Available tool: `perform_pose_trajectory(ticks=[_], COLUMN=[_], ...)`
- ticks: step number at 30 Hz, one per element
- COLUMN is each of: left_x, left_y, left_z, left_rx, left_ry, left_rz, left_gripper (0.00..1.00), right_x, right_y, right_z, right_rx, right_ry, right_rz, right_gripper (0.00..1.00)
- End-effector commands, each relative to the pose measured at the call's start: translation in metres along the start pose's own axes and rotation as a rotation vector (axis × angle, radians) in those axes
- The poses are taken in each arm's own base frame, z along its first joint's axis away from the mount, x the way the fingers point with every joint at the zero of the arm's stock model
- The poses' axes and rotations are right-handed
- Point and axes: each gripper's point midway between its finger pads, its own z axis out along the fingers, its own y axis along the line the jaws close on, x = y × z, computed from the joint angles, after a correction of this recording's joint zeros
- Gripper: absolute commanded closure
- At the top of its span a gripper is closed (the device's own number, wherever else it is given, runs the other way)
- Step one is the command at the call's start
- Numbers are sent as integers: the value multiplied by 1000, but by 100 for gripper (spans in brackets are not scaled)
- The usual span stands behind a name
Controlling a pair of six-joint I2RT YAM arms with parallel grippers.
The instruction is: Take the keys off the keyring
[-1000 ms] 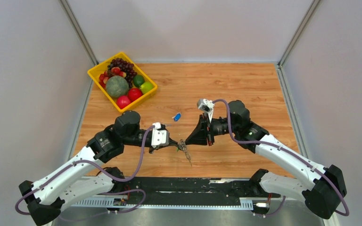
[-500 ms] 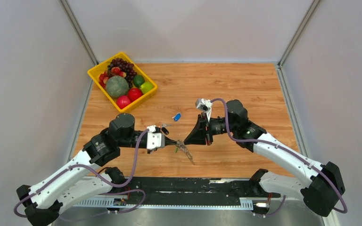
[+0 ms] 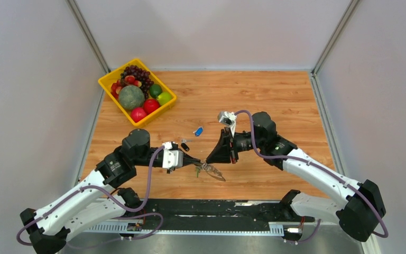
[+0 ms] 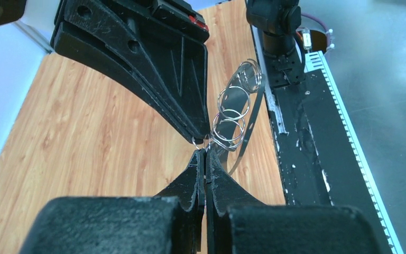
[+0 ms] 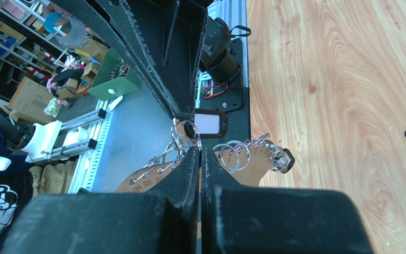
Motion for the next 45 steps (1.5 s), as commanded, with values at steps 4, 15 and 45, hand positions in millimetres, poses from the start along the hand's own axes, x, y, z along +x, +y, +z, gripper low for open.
perform_pose_trajectory(ticks=[4,15,45], left_x=[-32,-23,-9], left_y=[1,4,12], left_z=[6,6,-11], left_rx=[31,10,-93], left_ry=[-137,-102,59], left_rz=[45,27,-127], left_gripper=[100,100,55], right_x=[-21,-38,-53], right_y=[13,24,29], right_z=[10,5,-1], right_rx=[-52,-37,2], right_ry=[-25,-80,-119], right_rz=[-64,-137,-173], right_gripper=[100,100,100])
